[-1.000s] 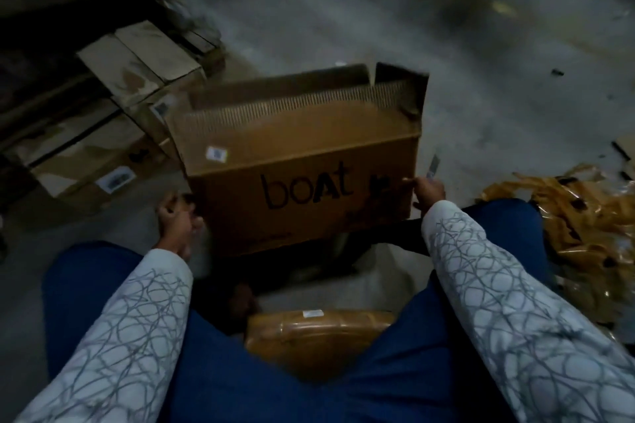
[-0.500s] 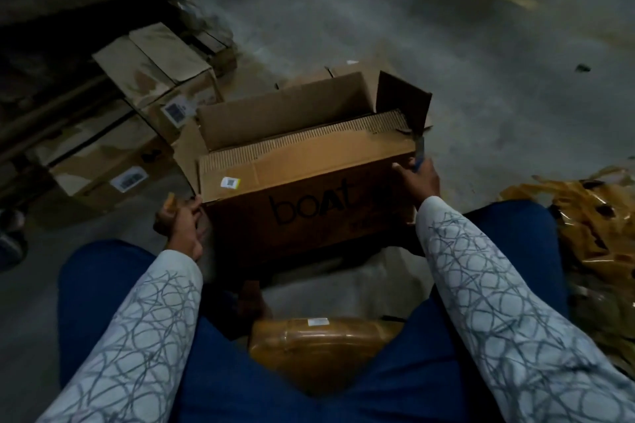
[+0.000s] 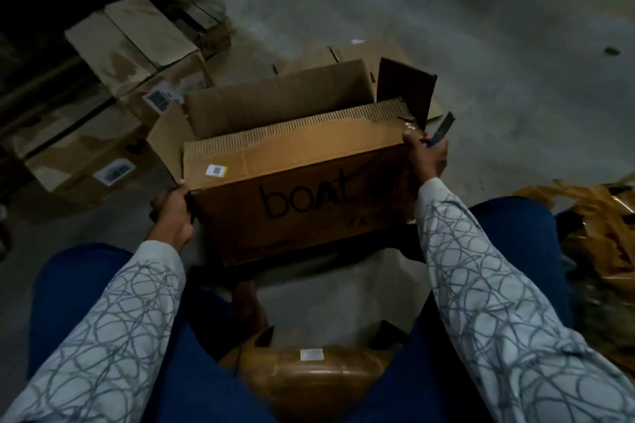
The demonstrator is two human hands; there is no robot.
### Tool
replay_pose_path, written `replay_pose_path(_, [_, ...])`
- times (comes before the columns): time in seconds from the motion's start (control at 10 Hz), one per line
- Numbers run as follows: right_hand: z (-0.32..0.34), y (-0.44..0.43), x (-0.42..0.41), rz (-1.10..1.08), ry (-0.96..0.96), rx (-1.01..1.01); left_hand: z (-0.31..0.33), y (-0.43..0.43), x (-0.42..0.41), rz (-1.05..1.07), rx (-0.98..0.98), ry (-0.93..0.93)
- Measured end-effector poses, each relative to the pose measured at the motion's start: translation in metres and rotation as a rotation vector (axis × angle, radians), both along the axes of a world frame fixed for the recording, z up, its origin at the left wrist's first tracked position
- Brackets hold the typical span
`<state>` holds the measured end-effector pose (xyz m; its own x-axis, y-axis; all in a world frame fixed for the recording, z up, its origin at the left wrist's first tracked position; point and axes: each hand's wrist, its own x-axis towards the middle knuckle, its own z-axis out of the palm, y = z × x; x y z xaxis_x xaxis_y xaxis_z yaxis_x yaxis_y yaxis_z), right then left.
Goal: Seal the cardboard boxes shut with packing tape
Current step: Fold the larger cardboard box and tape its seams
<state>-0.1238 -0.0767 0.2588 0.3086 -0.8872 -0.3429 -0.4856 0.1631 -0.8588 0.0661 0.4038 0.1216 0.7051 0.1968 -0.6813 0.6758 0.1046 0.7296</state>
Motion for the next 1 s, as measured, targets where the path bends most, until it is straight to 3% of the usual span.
replay_pose_path(0.1, [0.000, -0.011, 0.014, -0.024, 0.031, -0.035, -0.052, 0.023, 0.041, -0.019, 0.243, -0.011])
replay_pose_path(0.2, [0.005, -0.025, 0.022, -0.001, 0.107, -0.124, -0.044, 0.019, 0.047, 0.017, 0.410, -0.013])
replay_pose_path(0.4, [0.003, -0.031, 0.023, -0.001, 0.115, -0.249, 0.092, -0.062, -0.032, 0.078, 0.530, -0.047])
replay_pose_path(0.5, [0.001, -0.026, 0.018, -0.091, -0.032, -0.202, 0.113, -0.072, -0.043, 0.174, 0.521, -0.088])
replay_pose_path(0.7, [-0.003, -0.019, -0.002, -0.261, -0.323, 0.004, 0.099, -0.067, -0.030, 0.298, 0.321, -0.211])
replay_pose_path(0.8, [0.001, -0.010, -0.010, -0.183, -0.299, 0.116, 0.086, -0.065, -0.031, 0.270, 0.193, -0.226])
replay_pose_path(0.9, [-0.038, -0.016, -0.017, 0.016, -0.113, 0.207, -0.033, -0.024, 0.005, 0.182, 0.163, -0.104])
replay_pose_path(1.0, [-0.050, 0.006, -0.023, 0.307, 0.182, 0.067, -0.024, -0.024, -0.022, 0.143, 0.115, -0.029])
